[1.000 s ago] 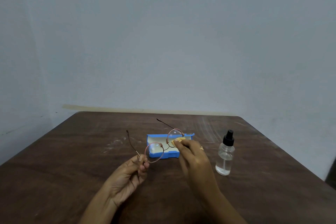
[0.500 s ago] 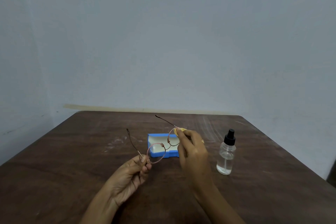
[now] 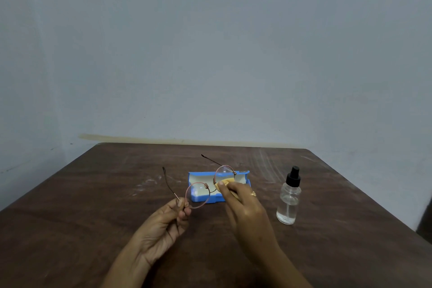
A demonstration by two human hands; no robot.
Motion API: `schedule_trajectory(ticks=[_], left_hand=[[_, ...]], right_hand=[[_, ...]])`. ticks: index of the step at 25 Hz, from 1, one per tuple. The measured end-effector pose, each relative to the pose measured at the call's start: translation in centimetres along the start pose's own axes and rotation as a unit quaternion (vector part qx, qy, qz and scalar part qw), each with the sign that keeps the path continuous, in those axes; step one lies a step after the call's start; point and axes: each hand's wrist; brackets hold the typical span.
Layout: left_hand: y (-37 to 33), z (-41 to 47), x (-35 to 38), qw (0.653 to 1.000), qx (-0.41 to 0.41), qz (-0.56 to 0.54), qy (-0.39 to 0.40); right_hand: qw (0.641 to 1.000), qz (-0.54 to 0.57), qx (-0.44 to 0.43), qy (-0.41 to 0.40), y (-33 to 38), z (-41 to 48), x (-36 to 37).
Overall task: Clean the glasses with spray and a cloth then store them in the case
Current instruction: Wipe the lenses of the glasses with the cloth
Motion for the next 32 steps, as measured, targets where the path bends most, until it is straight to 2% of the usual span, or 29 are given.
schedule_trajectory(ticks=[3,8,13,16,22,32], left_hand=[[0.1,-0.1,0.1,1.000,0.001,0.001,0.002],[0.2,0.0,-0.1,1.000,-0.006,0.020,-0.003],[0.2,0.0,0.1,0.999,-0.003,0.048,0.001],[0.2,0.1,-0.1,0.999,-0.003,0.053,0.002],[0.2,0.1,-0.1,0.999,-0.005,0.049,0.008],[0.2,0.3,-0.5,1.000,-0.010,0.008,0.013]], right_hand=[[0.999,0.002,0.035,-0.005,-0.3,-0.2,0.2],[0.981,0.100,0.160,-0.038,-0.3,0.5,0.8],[0.968,0.119,0.209,-0.070,-0.3,1.6,1.0],[0.976,0.096,0.182,-0.069,0.1,1.8,0.8],[0.997,0.011,0.070,-0.043,0.6,1.3,0.4],[1.000,0.006,0.022,0.001,0.6,-0.1,0.5]])
Point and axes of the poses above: each hand's wrist, its own z-axis towards the middle knuckle, its own x-axis out of the palm, y = z × x, and after that the axes turned 1 degree about z, right-handed
